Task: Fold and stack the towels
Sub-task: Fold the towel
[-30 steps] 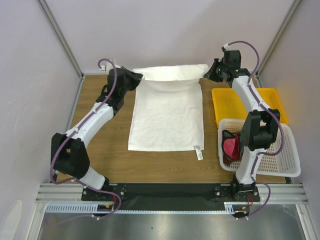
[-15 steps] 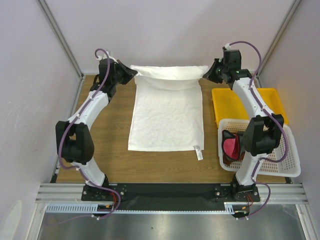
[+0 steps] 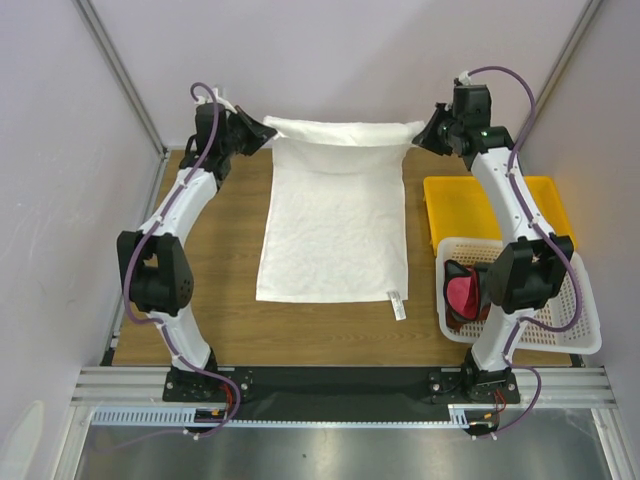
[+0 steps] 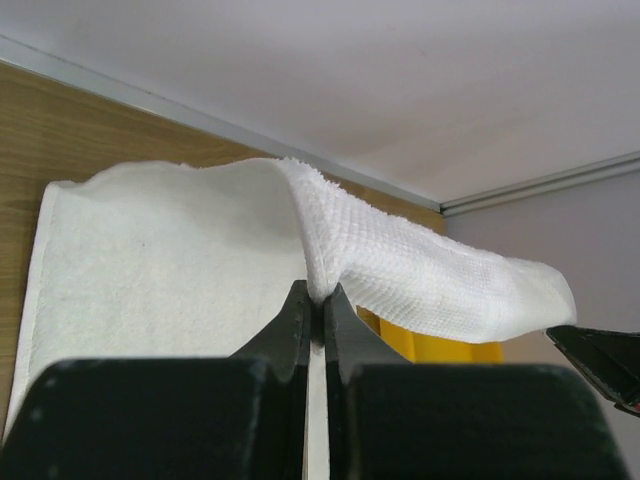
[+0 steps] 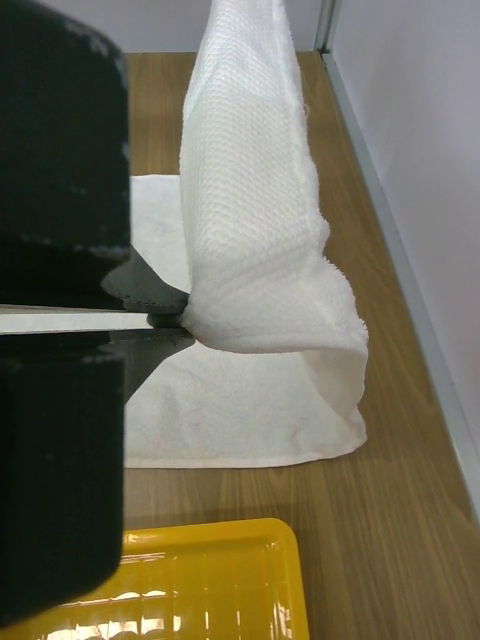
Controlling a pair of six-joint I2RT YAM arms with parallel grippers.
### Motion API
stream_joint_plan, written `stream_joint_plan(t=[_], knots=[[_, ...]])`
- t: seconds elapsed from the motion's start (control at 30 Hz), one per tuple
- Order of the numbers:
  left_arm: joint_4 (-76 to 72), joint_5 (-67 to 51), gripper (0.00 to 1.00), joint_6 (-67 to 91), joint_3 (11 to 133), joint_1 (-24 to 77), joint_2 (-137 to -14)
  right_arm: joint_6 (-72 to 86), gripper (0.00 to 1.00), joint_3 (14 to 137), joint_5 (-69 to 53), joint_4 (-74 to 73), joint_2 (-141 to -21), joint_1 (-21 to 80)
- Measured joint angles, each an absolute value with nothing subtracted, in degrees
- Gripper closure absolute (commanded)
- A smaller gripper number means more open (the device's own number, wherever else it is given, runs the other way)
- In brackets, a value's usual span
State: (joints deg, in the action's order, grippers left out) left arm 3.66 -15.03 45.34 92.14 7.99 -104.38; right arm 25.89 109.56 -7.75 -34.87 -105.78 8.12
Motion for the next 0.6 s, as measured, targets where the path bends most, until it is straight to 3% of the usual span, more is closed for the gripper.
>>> stream_joint_plan(t=[0.27, 0.6], knots=[[5.19, -16.29, 1.0, 44.31, 91.13, 7.75, -103.66, 26.11, 1.0, 103.37, -6.26, -35.97, -101.12, 9.37], [8.69, -16.58, 1.0, 42.98, 76.9, 7.64, -91.74, 27.51, 1.0, 88.58, -7.6, -35.7, -91.07, 10.41]])
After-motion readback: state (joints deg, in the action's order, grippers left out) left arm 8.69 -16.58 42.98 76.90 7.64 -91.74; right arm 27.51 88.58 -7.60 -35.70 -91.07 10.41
